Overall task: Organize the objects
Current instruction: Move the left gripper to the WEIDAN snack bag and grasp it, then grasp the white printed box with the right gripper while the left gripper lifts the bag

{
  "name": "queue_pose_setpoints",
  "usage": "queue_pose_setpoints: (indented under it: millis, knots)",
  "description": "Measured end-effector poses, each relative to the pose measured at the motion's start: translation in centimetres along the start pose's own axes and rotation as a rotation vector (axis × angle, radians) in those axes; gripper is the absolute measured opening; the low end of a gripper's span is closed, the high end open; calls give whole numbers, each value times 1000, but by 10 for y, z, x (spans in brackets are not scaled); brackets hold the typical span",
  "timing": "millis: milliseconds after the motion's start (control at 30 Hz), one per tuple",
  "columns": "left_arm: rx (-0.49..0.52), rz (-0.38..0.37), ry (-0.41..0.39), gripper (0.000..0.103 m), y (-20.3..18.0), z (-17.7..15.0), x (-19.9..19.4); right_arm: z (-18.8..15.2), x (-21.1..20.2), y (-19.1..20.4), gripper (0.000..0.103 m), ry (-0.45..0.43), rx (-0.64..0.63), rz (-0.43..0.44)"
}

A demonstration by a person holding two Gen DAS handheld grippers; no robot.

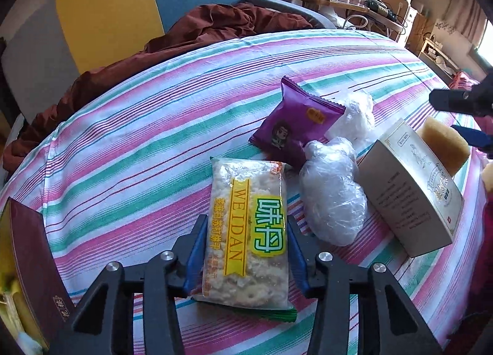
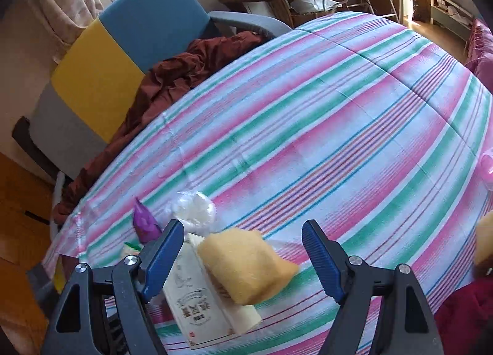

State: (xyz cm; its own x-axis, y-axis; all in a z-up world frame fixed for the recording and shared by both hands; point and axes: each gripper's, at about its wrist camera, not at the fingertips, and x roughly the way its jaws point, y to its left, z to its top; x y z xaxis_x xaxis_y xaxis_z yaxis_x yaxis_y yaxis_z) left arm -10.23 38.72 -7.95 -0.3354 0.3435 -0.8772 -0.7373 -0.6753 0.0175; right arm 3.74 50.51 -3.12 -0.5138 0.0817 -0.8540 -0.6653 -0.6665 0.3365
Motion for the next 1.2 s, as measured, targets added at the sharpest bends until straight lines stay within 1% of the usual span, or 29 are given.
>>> queue_pose_setpoints:
  millis: [33,100,133,233,333,367,400,467,500,567,633,700,733,1000,1067,1100,1133,1167,1200]
  knots:
    - [-7,-4,-1,48,1,-3,-2,0,5,-3,80,17,2,-42]
    - [-14,-7,-7,48,1,-10,-5,1,7,-11,80,22,33,-32]
    - [-18,-8,-9,48,1,-14,-7,2,5,-12,80,10,35,-44]
    - [-41,-21,-17,47,0,-27,-14,3,-1,-13,80,-37,27,-98]
    - [-50,-30,-27,47,-4,-39,-19,5,-14,-11,80,-135,-2,-225]
    - [-51,-33,-31,47,-7,-44,-22,6,-19,-10,80,-165,-9,-240]
    - [-52,-34,-37,47,-7,-49,-25,6,-25,-9,80,-190,-5,-207]
    - [-59,-37,-45,47,-8,-58,-29,7,-39,-6,80,-233,-9,-75]
    - [-69,-42,-49,47,-6,-62,-32,6,-42,-2,80,-237,-34,-23]
    - [-86,-49,-52,47,-5,-66,-34,4,-38,12,80,-198,-95,50]
    - [-91,-49,-60,47,-5,-73,-37,1,-22,26,80,-110,-148,89]
    - [-87,-47,-66,47,-5,-76,-39,-4,-8,35,80,-28,-193,88]
    - [-90,-49,-67,47,-4,-76,-39,-8,-4,38,80,-4,-210,83]
    - [-116,-63,-70,48,-3,-75,-36,-28,7,50,80,92,-318,56]
    - [-118,-62,-73,49,-3,-76,-36,-32,12,54,79,118,-345,32]
    - [-117,-61,-75,49,-4,-76,-36,-34,15,54,78,132,-355,17]
    - [-117,-60,-77,49,-4,-76,-36,-36,18,54,72,149,-362,-1]
    - [-115,-59,-79,49,-4,-76,-36,-37,23,55,65,165,-370,-20]
    - [-113,-57,-81,49,-5,-76,-36,-39,27,54,53,179,-383,-45]
